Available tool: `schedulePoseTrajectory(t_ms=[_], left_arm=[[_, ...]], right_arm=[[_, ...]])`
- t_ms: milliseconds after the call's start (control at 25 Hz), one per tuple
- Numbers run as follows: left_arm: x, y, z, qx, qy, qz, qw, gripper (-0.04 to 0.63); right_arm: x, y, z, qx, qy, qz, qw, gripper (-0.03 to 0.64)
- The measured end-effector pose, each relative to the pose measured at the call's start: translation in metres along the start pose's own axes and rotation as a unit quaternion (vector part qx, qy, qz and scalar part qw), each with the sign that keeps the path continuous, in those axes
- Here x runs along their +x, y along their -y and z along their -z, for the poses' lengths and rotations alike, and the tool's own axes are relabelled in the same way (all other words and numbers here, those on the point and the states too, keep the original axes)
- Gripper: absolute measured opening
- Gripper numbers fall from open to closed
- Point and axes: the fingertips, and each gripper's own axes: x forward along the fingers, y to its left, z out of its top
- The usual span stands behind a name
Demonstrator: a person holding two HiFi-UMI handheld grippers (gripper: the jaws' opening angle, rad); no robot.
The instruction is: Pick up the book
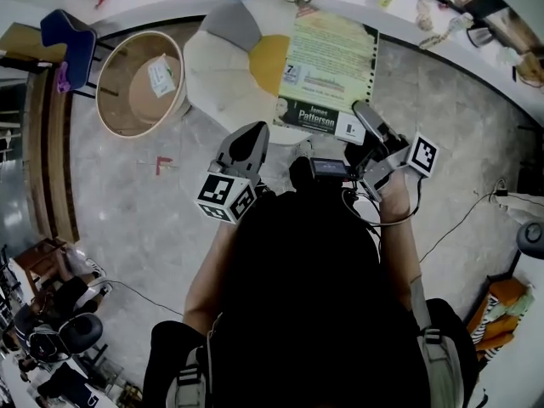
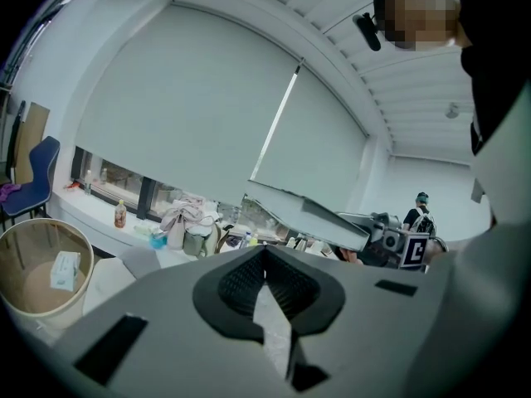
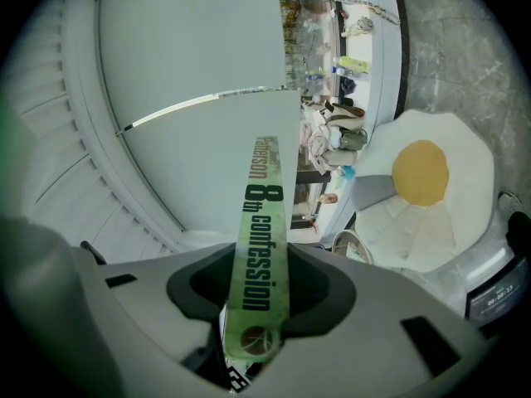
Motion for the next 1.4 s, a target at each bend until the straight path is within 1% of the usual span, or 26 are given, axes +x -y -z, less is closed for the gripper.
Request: schedulePoseTrajectory(t_ms=[240,520,640,880,1120,1400], left_arm=[[-0.004,0.0,0.002,0.011,0.007,-0.003,0.9999,0.014],[-0.009,0.0,0.01,0.001,0.0,-0.011,0.9999,0.014],[-0.003,-0.002,0.01,-0.001,-0.007,-0.003,1.0,0.014],[0.004,-0.015,0.002,-0.012,-0.021,0.014,0.9996,0.014],[0.004,-0.026,0.004,-0.02,-0.033,0.031,0.9988,0.014],[0.006,-0.028,0.0,-0.017,-0.014,0.018,0.9996,0.014]], right_arm=[[0.001,0.001,0.0,-0.003,-0.001,-0.014,1.0,0.167],[-0.001,0.002,0.0,0.004,0.002,-0.014,1.0,0.167],[0.0,0.001,0.001,0.012,0.006,-0.017,1.0,0.167],[-0.002,0.004,0.002,0.028,0.031,0.004,0.999,0.167],[-0.008,0.006,0.003,0.025,0.06,0.016,0.998,0.167],[-0.008,0.009,0.002,0.025,0.045,0.009,0.999,0.167]])
